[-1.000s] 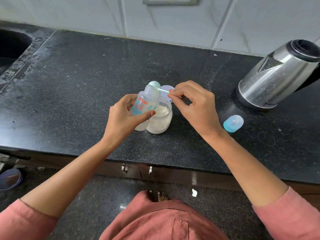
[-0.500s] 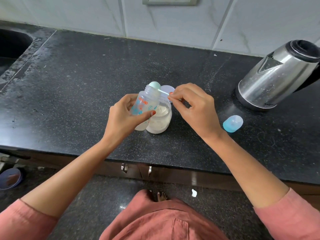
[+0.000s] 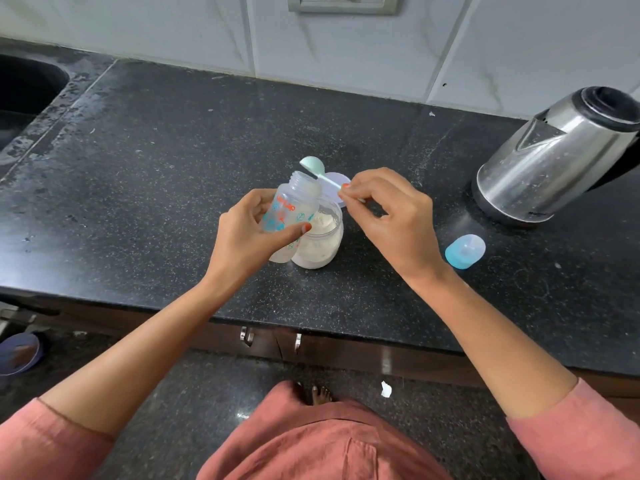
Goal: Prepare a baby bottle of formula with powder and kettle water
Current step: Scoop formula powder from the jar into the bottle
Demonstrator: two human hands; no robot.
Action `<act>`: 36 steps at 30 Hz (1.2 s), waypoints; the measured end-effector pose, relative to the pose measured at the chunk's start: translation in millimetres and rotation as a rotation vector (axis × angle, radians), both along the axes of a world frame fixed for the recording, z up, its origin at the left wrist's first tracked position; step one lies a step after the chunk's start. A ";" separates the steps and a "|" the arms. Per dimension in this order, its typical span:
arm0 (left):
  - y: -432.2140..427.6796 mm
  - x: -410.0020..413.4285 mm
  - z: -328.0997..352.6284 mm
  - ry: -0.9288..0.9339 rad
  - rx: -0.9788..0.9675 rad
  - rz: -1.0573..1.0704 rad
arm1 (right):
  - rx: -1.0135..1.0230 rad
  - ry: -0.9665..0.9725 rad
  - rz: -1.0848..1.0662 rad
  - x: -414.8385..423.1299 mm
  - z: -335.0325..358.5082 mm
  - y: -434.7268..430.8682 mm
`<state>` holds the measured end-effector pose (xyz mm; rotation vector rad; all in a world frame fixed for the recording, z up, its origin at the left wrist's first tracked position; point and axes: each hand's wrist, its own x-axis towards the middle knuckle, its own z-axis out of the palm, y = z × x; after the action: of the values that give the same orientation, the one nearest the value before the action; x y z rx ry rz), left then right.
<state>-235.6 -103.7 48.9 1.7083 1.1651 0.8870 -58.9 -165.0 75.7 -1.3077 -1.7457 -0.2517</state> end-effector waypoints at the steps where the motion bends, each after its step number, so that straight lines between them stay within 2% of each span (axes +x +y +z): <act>1: -0.1 -0.3 -0.1 0.000 -0.001 0.001 | -0.002 0.001 0.007 -0.3 0.0 -0.4; 3: -0.2 -0.5 0.1 0.004 0.000 -0.001 | -0.040 0.044 0.024 -2.0 -1.1 -2.2; 4: -0.1 -0.3 0.3 0.006 0.001 -0.001 | -0.077 0.135 0.023 -2.4 -0.3 -3.0; 8: -0.1 -1.2 -1.2 0.010 -0.003 0.000 | -0.308 0.698 -0.100 3.5 10.0 1.4; 10: -0.3 -1.6 -2.1 0.007 -0.008 -0.002 | -0.400 0.891 -0.125 9.3 13.2 5.5; 13: -0.5 -2.3 -3.2 -0.001 -0.008 -0.002 | -0.495 0.960 -0.125 16.6 14.2 9.3; 17: -1.8 -5.5 -5.2 -0.009 -0.017 -0.002 | -0.621 0.830 -0.163 23.8 6.8 13.5; 21: -2.7 -10.3 -9.1 -0.023 -0.026 0.007 | -0.719 0.469 -0.188 19.0 -3.6 20.4; 31: -2.9 -19.1 -17.8 -0.033 -0.068 -0.032 | -0.727 -0.309 -0.095 -8.5 -19.0 41.8; 33: -2.5 -20.7 -19.3 -0.041 -0.077 -0.040 | -0.768 -0.373 -0.093 -9.0 -19.2 46.1; 36: -1.1 -23.0 -20.5 -0.052 -0.089 -0.048 | -0.883 -0.352 -0.090 -9.4 -15.4 51.1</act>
<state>-258.6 -104.8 28.4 1.6252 1.1083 0.8336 -68.3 -113.9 60.3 -2.0581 -2.2049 0.3058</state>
